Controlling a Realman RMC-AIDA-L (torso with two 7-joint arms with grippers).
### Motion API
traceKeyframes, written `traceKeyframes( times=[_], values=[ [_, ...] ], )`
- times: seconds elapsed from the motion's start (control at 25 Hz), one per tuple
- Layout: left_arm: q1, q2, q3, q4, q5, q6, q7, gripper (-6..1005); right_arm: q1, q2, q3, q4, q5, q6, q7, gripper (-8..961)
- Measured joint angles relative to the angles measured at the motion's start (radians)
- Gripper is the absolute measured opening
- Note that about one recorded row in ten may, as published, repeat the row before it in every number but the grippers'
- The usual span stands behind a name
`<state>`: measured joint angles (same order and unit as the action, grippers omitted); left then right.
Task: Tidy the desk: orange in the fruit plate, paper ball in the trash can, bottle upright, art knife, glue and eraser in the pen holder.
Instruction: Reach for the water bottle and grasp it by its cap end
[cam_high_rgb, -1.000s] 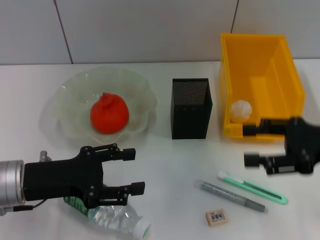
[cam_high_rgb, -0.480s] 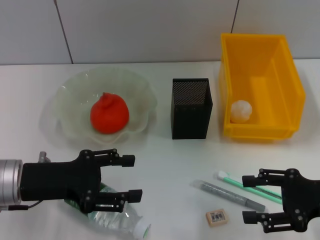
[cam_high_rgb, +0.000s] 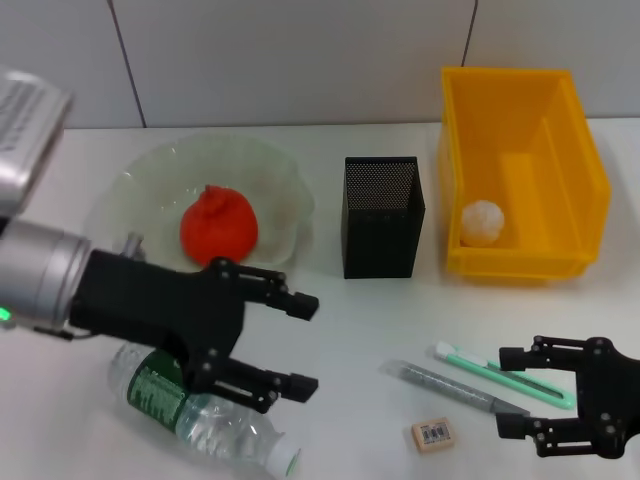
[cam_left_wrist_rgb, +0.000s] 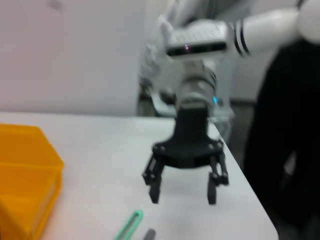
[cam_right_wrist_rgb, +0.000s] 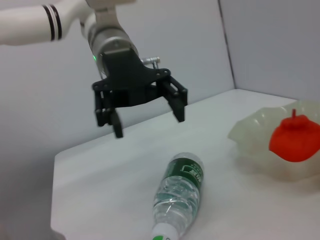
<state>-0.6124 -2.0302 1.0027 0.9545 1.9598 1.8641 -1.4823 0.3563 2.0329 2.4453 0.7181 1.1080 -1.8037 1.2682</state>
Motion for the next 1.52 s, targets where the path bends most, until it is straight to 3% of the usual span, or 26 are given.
traceKeyframes(
  times=[0.08, 0.2, 0.28, 0.36, 0.6, 1.0, 1.52],
  values=[
    [-0.067, -0.027, 0.012, 0.075, 0.115, 0.019, -0.036, 791, 0.0, -0.001, 0.003, 0.0, 0.0, 0.0, 0.016, 783],
    [-0.111, -0.036, 0.057, 0.101, 0.174, 0.016, -0.059, 790, 0.0, -0.003, 0.005, 0.002, 0.001, -0.001, 0.032, 783],
    [-0.174, -0.039, 0.157, 0.109, 0.223, -0.009, -0.103, 789, 0.0, -0.004, 0.005, 0.002, 0.004, -0.001, 0.036, 783],
    [-0.195, -0.04, 0.186, 0.108, 0.243, -0.022, -0.118, 789, 0.0, -0.004, 0.007, 0.002, 0.004, -0.001, 0.037, 783],
    [-0.338, -0.047, 0.332, 0.043, 0.378, -0.052, -0.222, 787, 0.009, -0.004, 0.063, 0.003, 0.003, 0.0, 0.037, 783],
    [-0.438, -0.05, 0.467, -0.073, 0.429, -0.076, -0.276, 780, 0.03, -0.01, 0.091, 0.002, -0.003, 0.017, 0.039, 783],
    [-0.456, -0.05, 0.557, -0.141, 0.429, -0.156, -0.285, 765, 0.036, -0.012, 0.093, -0.002, -0.003, 0.017, 0.052, 783]
  ],
)
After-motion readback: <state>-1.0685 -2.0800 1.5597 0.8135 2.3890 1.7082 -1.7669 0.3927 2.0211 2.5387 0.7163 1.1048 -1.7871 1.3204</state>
